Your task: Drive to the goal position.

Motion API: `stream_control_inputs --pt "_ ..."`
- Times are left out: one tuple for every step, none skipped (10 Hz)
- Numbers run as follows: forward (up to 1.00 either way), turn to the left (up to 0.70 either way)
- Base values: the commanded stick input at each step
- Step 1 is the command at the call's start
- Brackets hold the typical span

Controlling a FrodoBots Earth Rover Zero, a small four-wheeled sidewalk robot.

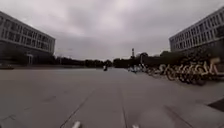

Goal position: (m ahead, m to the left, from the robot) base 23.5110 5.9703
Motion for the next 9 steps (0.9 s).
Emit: stream_control_inputs --pt "0.7 0.0" --pt "0.7 0.0" --pt "0.7 0.0" --pt "0.7 0.0" --pt "0.7 0.0" --pt "0.7 0.0" --pt "0.7 0.0" --pt "0.7 0.0" --pt "0.7 0.0"
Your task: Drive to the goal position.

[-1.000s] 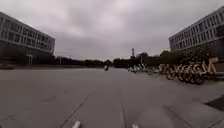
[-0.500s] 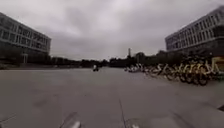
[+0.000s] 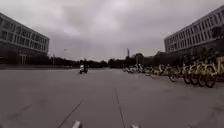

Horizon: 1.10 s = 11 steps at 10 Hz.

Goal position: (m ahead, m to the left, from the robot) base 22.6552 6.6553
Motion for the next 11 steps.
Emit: stream_control_inputs --pt "0.7 0.0" --pt "0.7 -0.01" --pt "0.7 -0.1" --pt "0.7 0.0" --pt "0.7 0.0" --pt "0.7 0.0" --pt "0.7 0.0" --pt "0.7 0.0" --pt "0.7 0.0" --pt "0.7 0.0" --pt "0.7 0.0"
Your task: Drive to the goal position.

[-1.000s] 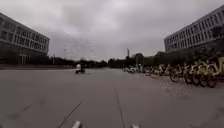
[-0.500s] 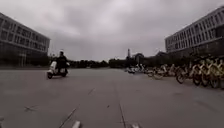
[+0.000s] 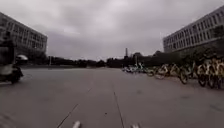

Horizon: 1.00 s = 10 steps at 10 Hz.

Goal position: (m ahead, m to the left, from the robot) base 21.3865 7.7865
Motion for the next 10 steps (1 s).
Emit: stream_control_inputs --pt "0.7 0.0" --pt "0.7 0.0" --pt "0.7 0.0" --pt "0.7 0.0" --pt "0.7 0.0" --pt "0.7 0.0" --pt "0.7 0.0" --pt "0.7 0.0" --pt "0.7 0.0" --pt "0.7 0.0"
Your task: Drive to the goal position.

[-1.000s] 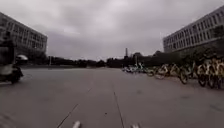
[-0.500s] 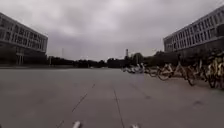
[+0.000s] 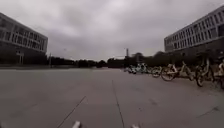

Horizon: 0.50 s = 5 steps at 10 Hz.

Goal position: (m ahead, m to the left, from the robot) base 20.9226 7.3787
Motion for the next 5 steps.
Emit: stream_control_inputs --pt "0.7 0.0" --pt "0.7 0.0" --pt "0.7 0.0" --pt "0.7 0.0" --pt "0.7 0.0"
